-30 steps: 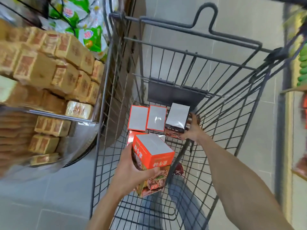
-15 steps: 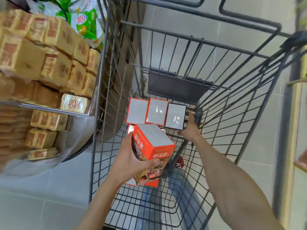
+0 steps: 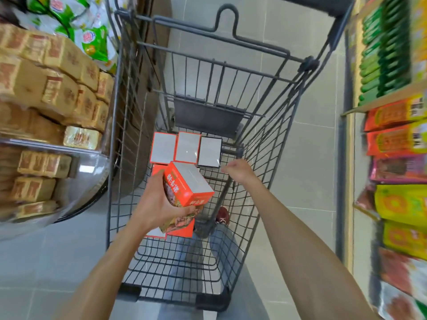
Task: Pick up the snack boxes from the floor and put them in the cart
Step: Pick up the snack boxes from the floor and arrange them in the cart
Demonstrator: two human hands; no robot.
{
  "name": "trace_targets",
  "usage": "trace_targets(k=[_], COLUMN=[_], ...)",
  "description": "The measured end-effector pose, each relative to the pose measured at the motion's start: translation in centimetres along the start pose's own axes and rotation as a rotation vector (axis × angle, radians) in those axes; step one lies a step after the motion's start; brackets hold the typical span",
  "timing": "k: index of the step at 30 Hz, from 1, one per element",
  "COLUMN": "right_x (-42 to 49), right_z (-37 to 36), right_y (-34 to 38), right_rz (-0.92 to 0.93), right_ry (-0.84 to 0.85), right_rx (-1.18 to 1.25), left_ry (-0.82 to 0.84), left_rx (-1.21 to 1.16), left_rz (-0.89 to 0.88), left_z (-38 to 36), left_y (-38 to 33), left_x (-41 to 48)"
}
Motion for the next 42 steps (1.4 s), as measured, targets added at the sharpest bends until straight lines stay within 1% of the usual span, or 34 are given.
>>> trace_targets(k=[5,9,14,20,26,29,31,34,37,40,42], right_x=[-4.9,-7.6,-9.9,-11.6,-13.3,-13.4,-13.3,-12.6,-11.8,-11.1,-10.3], right_z=[0.0,-0.5,-0.1,0.8,1.5,1.9,2.3,2.6,2.3,2.3,2.4], right_y=[0.7,-0.1,-0.9,-1.5,-1.4,-1.3,-1.2,-0.9,-0.1,1.1,1.8], right_rz=[0.078,0.06,0.028,0.017,0.052,0.059,0.066,0.088,0.14,0.173,0.181], right_ry=[0.151,0.294,0.443,0.43,0.283,0.163,0.051,-0.112,-0.286,-0.428,-0.471], right_rx=[0.106,0.195,0.182,0.16,0.116,0.081,0.063,0.059,-0.042,-0.127,-0.14], left_ry=[0.012,0.019,-0.012,0.009,0.078,0.09,0.003,-0.25,-0.462,-0.576,-0.59], left_rx=[0.084,0.145,0.23,0.34,0.416,0.425,0.424,0.433,0.412,0.411,0.366], left_rz=[-0.04,-0.076,-0.194,-0.263,-0.301,-0.268,-0.233,-0.175,-0.11,-0.011,0.064], left_z=[-0.2,-0.6,-1.1,-1.6,-1.9,-0.8,0.5,2.8,5.0,6.7,7.2], left_y=[-1.8,-3.1,-4.6,-5.4,-5.0,-4.2,-3.5,-2.1,-0.1,1.6,2.4], left_x=[-0.9,-1.9,-3.0,-3.7,-3.8,-3.7,-3.7,-3.6,-3.0,-2.1,-1.3])
Point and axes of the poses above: each hand's wrist, its own x-axis towards the middle knuckle, its own z-axis out of the back of the hand, y = z × x, the point moved 1 cm from there along x, towards the middle knuckle, and after that the axes turned 12 degrees about x, right-handed, at the moved point
